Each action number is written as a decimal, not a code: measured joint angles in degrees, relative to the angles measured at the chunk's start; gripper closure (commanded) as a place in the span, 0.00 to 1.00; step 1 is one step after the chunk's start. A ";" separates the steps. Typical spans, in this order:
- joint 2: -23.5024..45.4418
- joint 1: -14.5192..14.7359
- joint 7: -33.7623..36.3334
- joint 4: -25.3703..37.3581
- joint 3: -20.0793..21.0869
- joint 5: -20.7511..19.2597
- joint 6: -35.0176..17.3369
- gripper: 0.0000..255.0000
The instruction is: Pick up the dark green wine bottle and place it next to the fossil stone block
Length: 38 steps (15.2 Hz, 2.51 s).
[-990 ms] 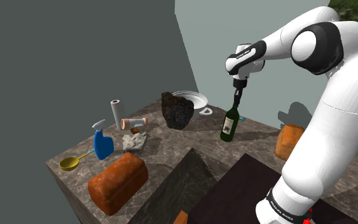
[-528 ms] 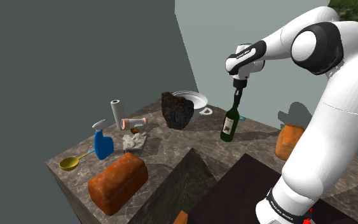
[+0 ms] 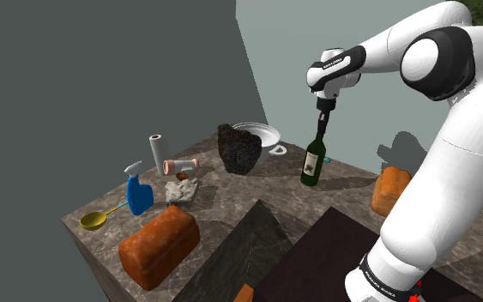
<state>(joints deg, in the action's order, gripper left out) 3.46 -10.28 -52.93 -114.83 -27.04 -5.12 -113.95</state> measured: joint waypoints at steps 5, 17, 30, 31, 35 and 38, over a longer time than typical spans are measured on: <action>-1.39 0.10 0.02 2.37 0.01 -0.54 3.62 1.00; -2.82 0.34 -0.30 10.16 0.20 -0.93 12.70 1.00; -5.74 7.04 13.14 9.28 7.25 -0.80 15.93 1.00; -5.92 7.71 14.50 9.17 7.97 -0.70 16.12 1.00; -4.55 10.51 19.97 10.91 10.95 0.36 17.02 1.00; -3.97 12.29 23.46 11.46 12.77 0.95 17.30 1.00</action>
<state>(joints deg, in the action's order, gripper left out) -0.51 2.02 -29.47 -103.37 -14.27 -4.17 -96.65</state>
